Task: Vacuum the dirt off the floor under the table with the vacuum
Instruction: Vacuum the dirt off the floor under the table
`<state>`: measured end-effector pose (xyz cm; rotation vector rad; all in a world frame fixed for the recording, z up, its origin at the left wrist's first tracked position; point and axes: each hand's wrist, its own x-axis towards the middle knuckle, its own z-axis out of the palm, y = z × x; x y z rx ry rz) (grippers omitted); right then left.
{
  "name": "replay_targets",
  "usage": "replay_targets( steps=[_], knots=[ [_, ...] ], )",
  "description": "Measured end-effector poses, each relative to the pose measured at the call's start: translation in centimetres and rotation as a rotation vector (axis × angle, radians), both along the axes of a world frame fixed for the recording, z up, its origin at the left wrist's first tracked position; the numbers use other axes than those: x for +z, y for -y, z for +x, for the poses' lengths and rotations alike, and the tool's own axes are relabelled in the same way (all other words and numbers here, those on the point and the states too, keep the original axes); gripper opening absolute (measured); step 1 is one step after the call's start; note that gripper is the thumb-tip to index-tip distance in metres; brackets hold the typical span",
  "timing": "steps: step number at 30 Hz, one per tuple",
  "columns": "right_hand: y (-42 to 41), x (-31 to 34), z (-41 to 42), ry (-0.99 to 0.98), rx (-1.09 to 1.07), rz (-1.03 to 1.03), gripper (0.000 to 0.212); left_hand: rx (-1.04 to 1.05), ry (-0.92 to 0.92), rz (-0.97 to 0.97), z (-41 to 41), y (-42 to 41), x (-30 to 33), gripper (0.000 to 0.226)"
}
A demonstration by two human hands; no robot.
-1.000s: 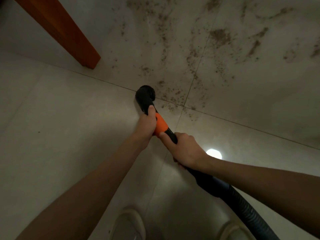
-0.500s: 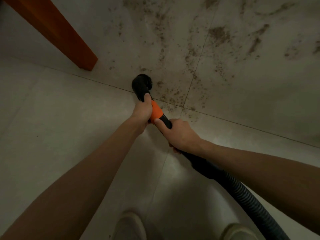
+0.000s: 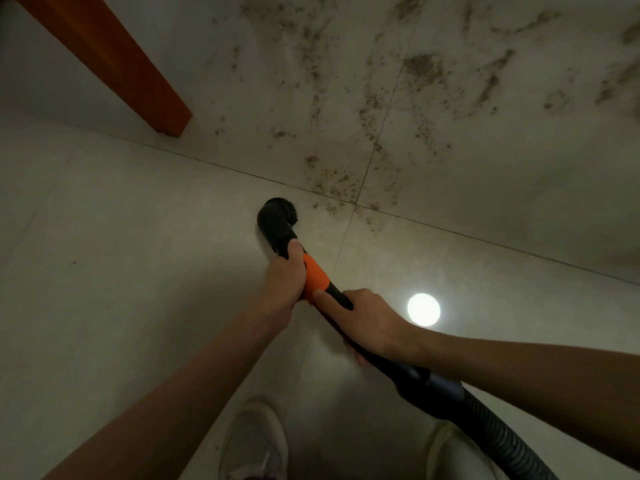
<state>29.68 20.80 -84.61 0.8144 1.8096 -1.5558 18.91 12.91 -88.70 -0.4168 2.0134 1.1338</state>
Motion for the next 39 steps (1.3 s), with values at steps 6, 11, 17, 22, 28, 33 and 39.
replay_targets(
  steps=[6, 11, 17, 22, 28, 33, 39],
  knots=[
    [-0.3, 0.6, 0.5, 0.031, -0.043, -0.024, 0.04, -0.063, -0.01, -0.009, 1.8, -0.9, -0.2, 0.054],
    [-0.4, 0.4, 1.2, -0.062, -0.04, 0.16, 0.048, -0.09, 0.029, 0.035, 2.2, -1.7, -0.1, 0.052],
    [-1.6, -0.4, -0.1, -0.088, -0.07, 0.171, 0.051, -0.107, 0.068, 0.122, 0.5, -3.2, 0.1, 0.037],
    [-2.9, -0.8, -2.2, -0.129, -0.105, 0.175, 0.048, -0.111, 0.074, 0.153, -2.0, -4.7, 0.1, 0.048],
    [-4.0, -1.5, -4.7, -0.154, -0.152, 0.179, 0.049, -0.143, 0.075, 0.141, -4.5, -6.4, 0.6, 0.063],
    [-5.2, -1.7, -7.0, -0.16, -0.194, 0.147, 0.052, -0.153, 0.069, 0.133, -6.8, -7.8, 1.1, 0.062],
    [-5.6, -1.7, -8.2, -0.176, -0.144, 0.205, 0.055, -0.113, 0.051, 0.125, -7.8, -8.3, 1.0, 0.06]
  ],
)
